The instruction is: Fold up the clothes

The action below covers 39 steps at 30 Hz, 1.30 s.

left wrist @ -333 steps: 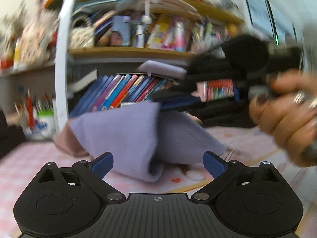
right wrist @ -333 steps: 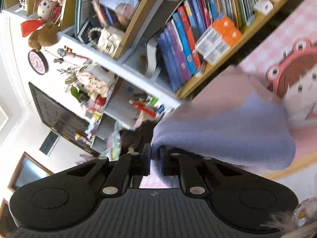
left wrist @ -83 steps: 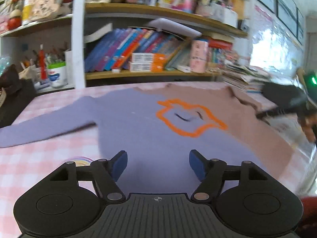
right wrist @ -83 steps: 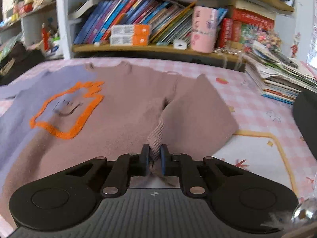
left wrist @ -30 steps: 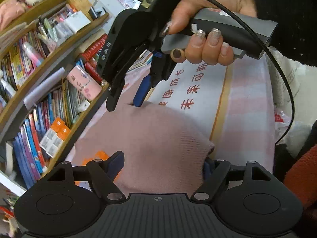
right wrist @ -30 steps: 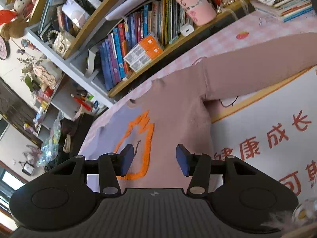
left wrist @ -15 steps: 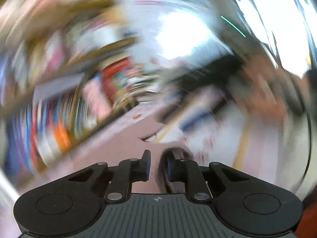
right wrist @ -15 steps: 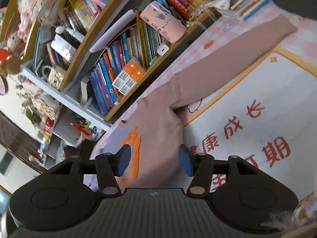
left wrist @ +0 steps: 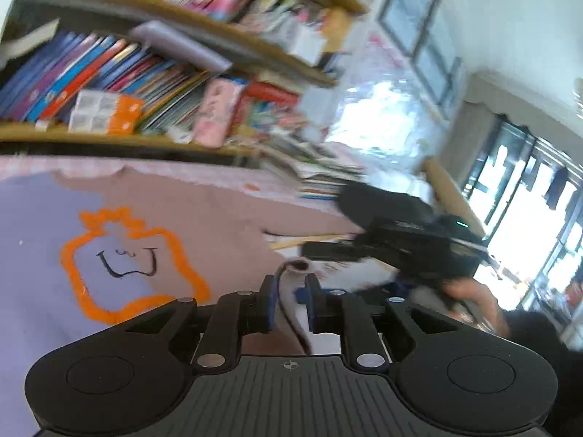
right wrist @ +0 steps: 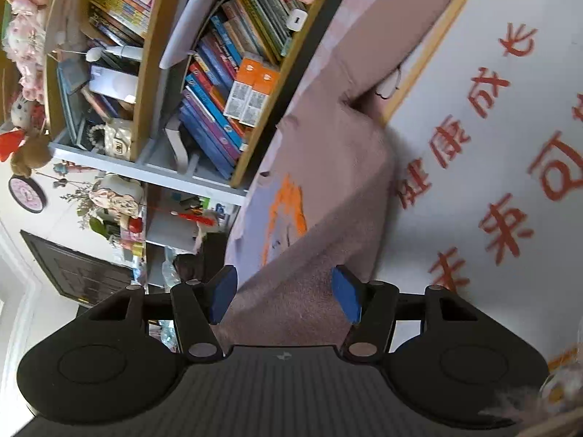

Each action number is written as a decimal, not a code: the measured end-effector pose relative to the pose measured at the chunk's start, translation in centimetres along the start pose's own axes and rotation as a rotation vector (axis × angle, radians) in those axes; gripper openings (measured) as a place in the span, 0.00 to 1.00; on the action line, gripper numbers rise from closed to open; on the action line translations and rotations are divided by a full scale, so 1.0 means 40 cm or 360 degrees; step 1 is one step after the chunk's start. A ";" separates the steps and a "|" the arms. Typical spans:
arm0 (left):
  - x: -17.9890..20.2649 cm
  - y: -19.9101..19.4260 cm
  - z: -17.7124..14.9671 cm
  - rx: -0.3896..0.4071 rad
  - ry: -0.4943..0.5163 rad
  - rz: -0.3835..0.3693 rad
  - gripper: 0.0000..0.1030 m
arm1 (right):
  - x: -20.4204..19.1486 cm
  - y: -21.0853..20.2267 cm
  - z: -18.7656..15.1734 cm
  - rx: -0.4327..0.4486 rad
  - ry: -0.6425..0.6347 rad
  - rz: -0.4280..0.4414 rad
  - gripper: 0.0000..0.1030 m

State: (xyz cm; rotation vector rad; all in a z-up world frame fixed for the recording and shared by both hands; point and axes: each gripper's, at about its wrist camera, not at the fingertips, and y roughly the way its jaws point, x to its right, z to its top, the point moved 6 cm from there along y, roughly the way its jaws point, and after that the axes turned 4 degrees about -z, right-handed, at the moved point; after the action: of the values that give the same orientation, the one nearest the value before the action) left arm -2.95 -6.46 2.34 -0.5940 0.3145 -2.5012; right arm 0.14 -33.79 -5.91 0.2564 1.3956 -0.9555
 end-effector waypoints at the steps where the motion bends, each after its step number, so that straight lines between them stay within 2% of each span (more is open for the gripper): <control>1: 0.003 -0.031 -0.010 0.0008 0.0038 0.0029 0.23 | 0.002 -0.005 -0.006 0.0004 -0.0031 -0.0027 0.55; 4: -0.022 -0.125 -0.046 0.0028 0.0084 0.0199 0.30 | 0.007 -0.019 -0.024 0.0019 -0.0135 -0.0112 0.55; 6: -0.064 -0.207 -0.077 0.0034 0.0038 0.0376 0.34 | 0.011 -0.029 -0.037 0.0029 -0.0205 -0.0169 0.52; 7: -0.087 -0.248 -0.093 0.0037 -0.0006 0.0469 0.41 | 0.012 -0.034 -0.043 0.0034 -0.0240 -0.0197 0.50; 8: -0.112 -0.290 -0.108 0.0040 -0.0054 0.0563 0.51 | 0.014 -0.039 -0.049 0.0038 -0.0274 -0.0226 0.41; 9: -0.138 -0.329 -0.119 0.0044 -0.0111 0.0649 0.55 | 0.016 -0.044 -0.054 0.0043 -0.0309 -0.0254 0.31; 10: -0.158 -0.358 -0.129 0.0050 -0.0164 0.0712 0.59 | 0.018 -0.049 -0.060 0.0048 -0.0344 -0.0283 0.26; 12: -0.194 -0.402 -0.150 0.0062 -0.0275 0.0806 0.59 | 0.021 -0.059 -0.072 0.0058 -0.0413 -0.0339 0.14; 16: -0.236 -0.398 -0.190 0.0031 -0.0386 0.0828 0.61 | 0.027 -0.080 -0.094 0.0077 -0.0552 -0.0453 0.09; 20: -0.240 -0.334 -0.212 -0.0035 -0.0361 0.0755 0.58 | 0.021 -0.091 -0.116 0.0088 -0.0717 -0.0556 0.09; 21: -0.233 -0.324 -0.212 -0.0048 -0.0320 0.0771 0.57 | 0.018 -0.093 -0.122 0.0091 -0.0751 -0.0569 0.08; 23: -0.222 -0.305 -0.210 -0.0098 -0.0234 0.0811 0.41 | 0.015 -0.097 -0.134 0.0097 -0.0805 -0.0587 0.08; 25: -0.215 -0.295 -0.211 -0.0133 -0.0182 0.0840 0.31 | 0.011 -0.101 -0.148 0.0105 -0.0872 -0.0612 0.08; 26: -0.215 -0.292 -0.211 -0.0136 -0.0177 0.0843 0.24 | 0.008 -0.102 -0.155 0.0108 -0.0912 -0.0628 0.08; 29: -0.228 -0.286 -0.209 -0.0119 -0.0202 0.0819 0.12 | -0.008 -0.106 -0.171 0.0118 -0.1036 -0.0704 0.08; 34: -0.228 -0.260 -0.208 -0.0099 -0.0193 0.0757 0.09 | -0.017 -0.117 -0.190 0.0157 -0.1226 -0.0873 0.08; 39: -0.227 -0.276 -0.208 -0.0065 -0.0181 0.0809 0.05 | -0.009 -0.119 -0.186 0.0195 -0.1218 -0.0870 0.08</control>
State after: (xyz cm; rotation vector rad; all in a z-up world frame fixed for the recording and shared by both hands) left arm -5.07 8.51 -4.35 -0.5843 0.4155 -1.9708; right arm -8.42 -31.62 -5.43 -0.3979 0.6949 -1.3974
